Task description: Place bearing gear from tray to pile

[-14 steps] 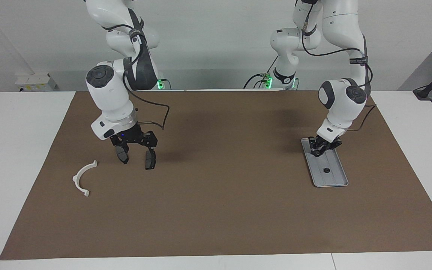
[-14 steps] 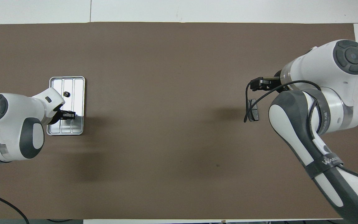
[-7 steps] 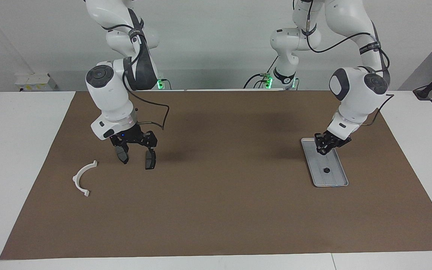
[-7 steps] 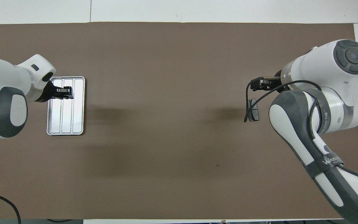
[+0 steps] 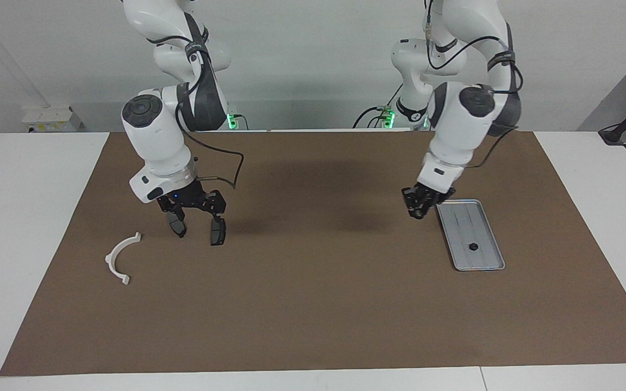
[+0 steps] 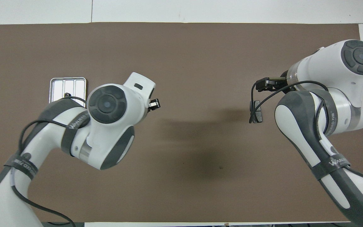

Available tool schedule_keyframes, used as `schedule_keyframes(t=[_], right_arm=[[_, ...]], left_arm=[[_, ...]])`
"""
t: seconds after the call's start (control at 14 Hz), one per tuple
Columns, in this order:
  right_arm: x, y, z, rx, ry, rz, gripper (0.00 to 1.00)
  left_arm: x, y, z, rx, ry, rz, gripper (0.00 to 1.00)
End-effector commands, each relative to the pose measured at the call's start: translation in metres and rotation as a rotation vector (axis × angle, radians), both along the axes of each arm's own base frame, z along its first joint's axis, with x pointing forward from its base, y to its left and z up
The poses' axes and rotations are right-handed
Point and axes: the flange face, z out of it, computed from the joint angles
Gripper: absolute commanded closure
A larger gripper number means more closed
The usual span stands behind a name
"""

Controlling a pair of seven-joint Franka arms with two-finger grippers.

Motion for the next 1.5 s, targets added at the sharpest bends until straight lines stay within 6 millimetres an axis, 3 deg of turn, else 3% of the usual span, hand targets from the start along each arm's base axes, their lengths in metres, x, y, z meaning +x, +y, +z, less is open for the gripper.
schedule_keyframes(t=[0.0, 0.14, 0.28, 1.0, 1.42], right_arm=[[-0.002, -0.003, 0.001, 0.017, -0.003, -0.021, 0.00], [-0.002, -0.003, 0.000, 0.017, -0.002, -0.021, 0.00], [-0.002, -0.004, 0.000, 0.017, -0.002, -0.021, 0.00], [-0.002, -0.006, 0.000, 0.017, 0.000, -0.030, 0.00], [-0.002, -0.010, -0.001, 0.018, 0.002, -0.037, 0.00]], left_arm=[[-0.016, -0.031, -0.037, 0.071, -0.040, 0.039, 1.00], [-0.021, -0.051, -0.072, 0.100, -0.061, 0.052, 1.00], [-0.020, -0.058, -0.086, 0.077, -0.078, 0.054, 1.00], [-0.026, -0.062, -0.115, 0.050, -0.062, 0.060, 1.00], [-0.037, -0.064, -0.122, 0.043, -0.038, 0.059, 1.00]])
